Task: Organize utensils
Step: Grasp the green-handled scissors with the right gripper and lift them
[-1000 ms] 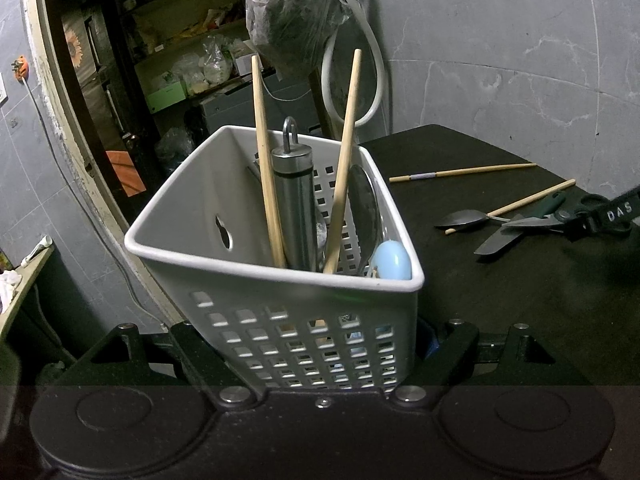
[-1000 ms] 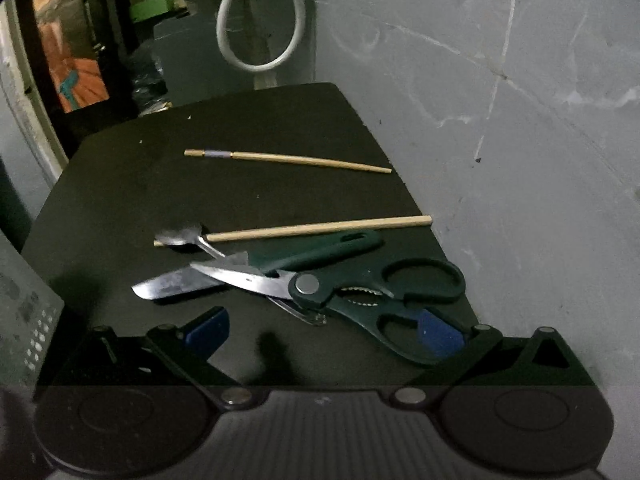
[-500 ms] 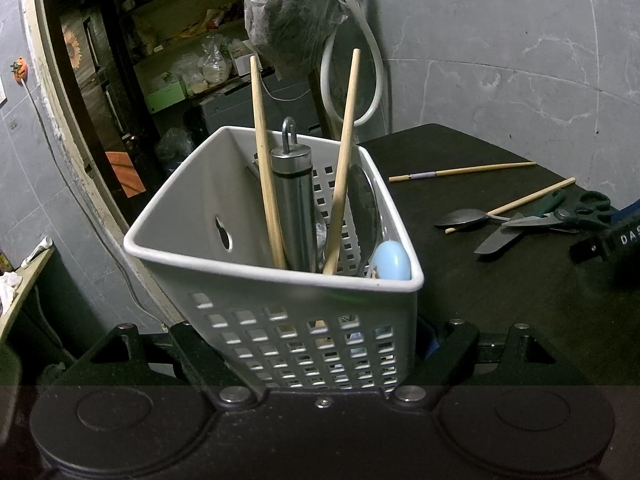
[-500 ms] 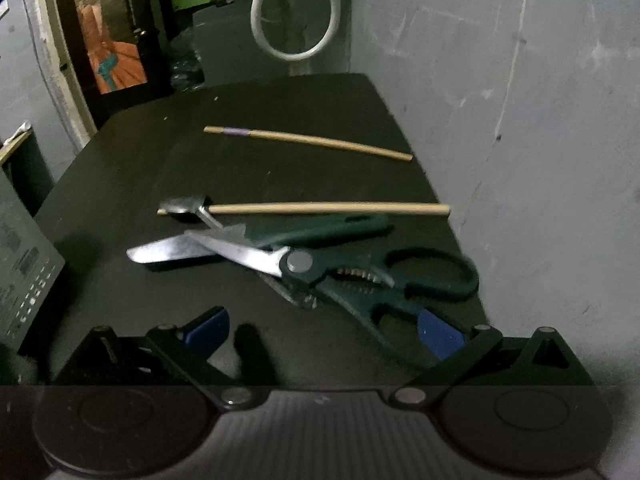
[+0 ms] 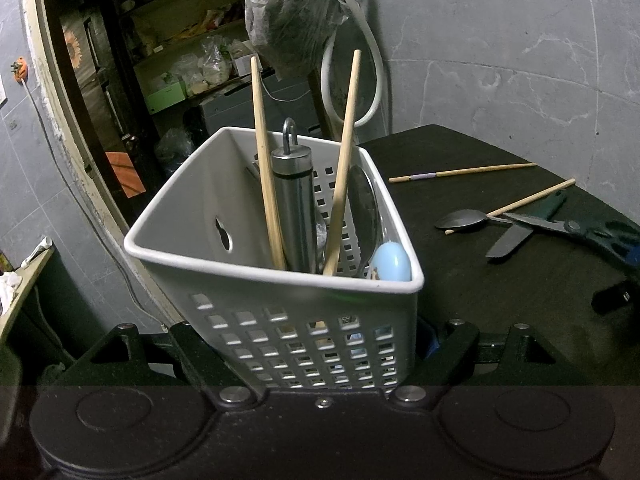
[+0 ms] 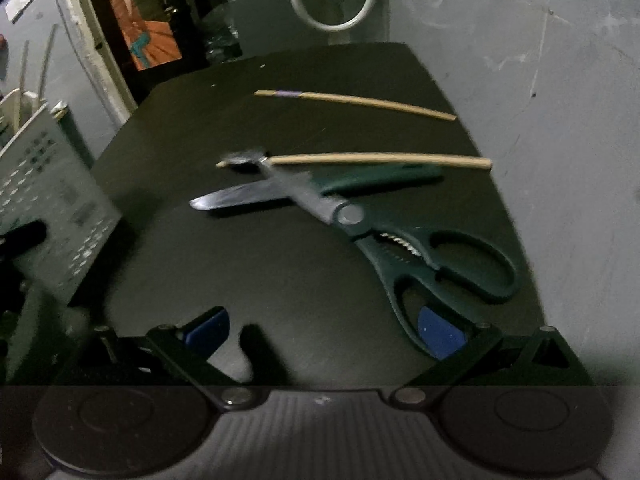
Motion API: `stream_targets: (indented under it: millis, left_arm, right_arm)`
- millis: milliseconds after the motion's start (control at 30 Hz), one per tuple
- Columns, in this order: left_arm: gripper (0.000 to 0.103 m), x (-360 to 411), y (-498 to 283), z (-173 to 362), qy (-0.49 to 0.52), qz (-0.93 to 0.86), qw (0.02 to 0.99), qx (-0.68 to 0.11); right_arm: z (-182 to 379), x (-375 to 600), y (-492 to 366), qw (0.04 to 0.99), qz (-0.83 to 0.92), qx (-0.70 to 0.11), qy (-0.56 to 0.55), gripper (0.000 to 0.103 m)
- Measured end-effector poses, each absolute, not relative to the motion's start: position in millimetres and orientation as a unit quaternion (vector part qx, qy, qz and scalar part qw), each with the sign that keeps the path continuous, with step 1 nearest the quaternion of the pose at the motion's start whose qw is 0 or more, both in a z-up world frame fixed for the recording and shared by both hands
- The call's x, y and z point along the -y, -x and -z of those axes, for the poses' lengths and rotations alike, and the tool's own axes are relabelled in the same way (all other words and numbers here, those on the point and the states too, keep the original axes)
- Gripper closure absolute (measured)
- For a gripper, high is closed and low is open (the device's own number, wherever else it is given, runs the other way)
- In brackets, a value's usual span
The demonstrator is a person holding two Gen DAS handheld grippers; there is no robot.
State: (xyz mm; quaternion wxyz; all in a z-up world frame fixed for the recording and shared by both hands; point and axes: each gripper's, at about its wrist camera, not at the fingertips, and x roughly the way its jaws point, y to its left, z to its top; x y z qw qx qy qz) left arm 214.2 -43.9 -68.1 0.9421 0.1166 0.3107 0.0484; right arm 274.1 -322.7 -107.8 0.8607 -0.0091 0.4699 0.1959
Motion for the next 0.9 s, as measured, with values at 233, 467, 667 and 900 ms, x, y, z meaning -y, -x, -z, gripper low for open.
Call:
stream_targets:
  millis: [233,467,667,900]
  left_arm:
    - [0.018,44,-214,68,-0.117,-0.048,0.942,-0.311]
    - [0.018,44,-214,68,-0.117,-0.048,0.942,-0.311]
    - [0.018,44,-214,68,-0.117,-0.048,0.942,-0.311]
    - [0.018,44,-214,68,-0.117,-0.048,0.942,-0.311]
  right_arm:
    - [100,307,-247,0.834,-0.251,-0.490,-0.039,0.000]
    - [77,306,-235,0.844,-0.260,-0.467,-0.030,0.000]
    - [90,333,-238,0.848,-0.213,-0.483,-0.035,0.000]
    - [100,341,-235,0.838,-0.210,-0.501,-0.052,0.001]
